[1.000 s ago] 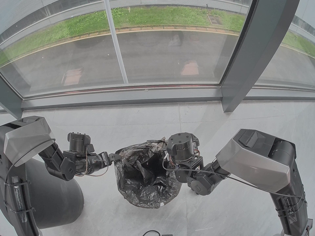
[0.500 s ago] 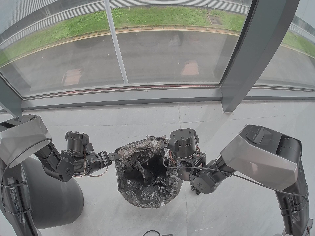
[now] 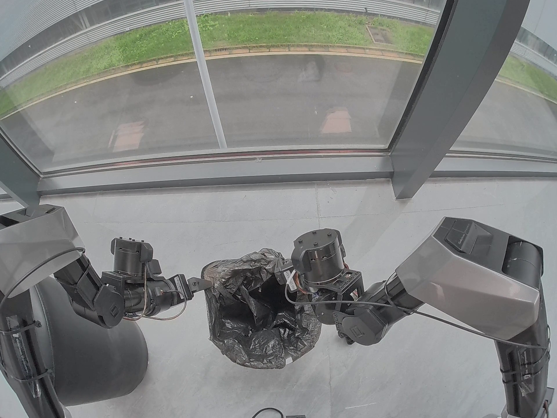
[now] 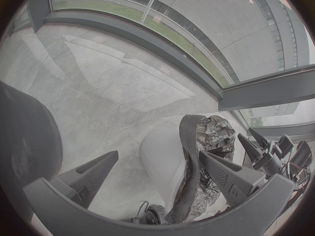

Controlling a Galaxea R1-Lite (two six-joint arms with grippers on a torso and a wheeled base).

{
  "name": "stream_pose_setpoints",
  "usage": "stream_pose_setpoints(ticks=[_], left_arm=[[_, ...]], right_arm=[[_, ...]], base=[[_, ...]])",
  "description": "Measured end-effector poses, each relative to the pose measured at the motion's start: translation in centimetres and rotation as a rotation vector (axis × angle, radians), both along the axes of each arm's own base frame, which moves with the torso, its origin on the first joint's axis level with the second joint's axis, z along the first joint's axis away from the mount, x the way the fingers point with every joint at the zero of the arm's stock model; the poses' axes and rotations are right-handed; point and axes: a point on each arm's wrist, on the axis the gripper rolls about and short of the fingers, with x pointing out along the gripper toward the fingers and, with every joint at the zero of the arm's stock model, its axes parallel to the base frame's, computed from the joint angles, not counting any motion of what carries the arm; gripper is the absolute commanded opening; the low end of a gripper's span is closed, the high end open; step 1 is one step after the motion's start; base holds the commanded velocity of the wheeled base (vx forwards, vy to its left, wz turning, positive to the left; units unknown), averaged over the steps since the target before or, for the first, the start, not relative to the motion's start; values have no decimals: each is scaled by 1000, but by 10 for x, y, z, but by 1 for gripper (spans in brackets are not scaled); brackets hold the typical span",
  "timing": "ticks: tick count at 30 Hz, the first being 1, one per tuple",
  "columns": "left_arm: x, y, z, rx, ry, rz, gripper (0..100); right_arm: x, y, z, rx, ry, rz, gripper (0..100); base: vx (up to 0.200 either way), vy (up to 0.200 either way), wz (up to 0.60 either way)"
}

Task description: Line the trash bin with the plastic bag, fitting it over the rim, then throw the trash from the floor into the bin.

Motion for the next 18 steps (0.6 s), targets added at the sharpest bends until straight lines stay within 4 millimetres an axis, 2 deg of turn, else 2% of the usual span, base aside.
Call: stream_pose_setpoints(ticks=[5, 18], left_arm=[[-4, 1, 3, 2, -1, -1, 100], [-29, -5, 4, 106, -7, -81, 100]], right_arm=[[1, -4, 0, 2, 5, -7, 100], [-8, -2, 2, 31, 11, 0, 100]], base=[[0, 0, 0], [0, 0, 0]])
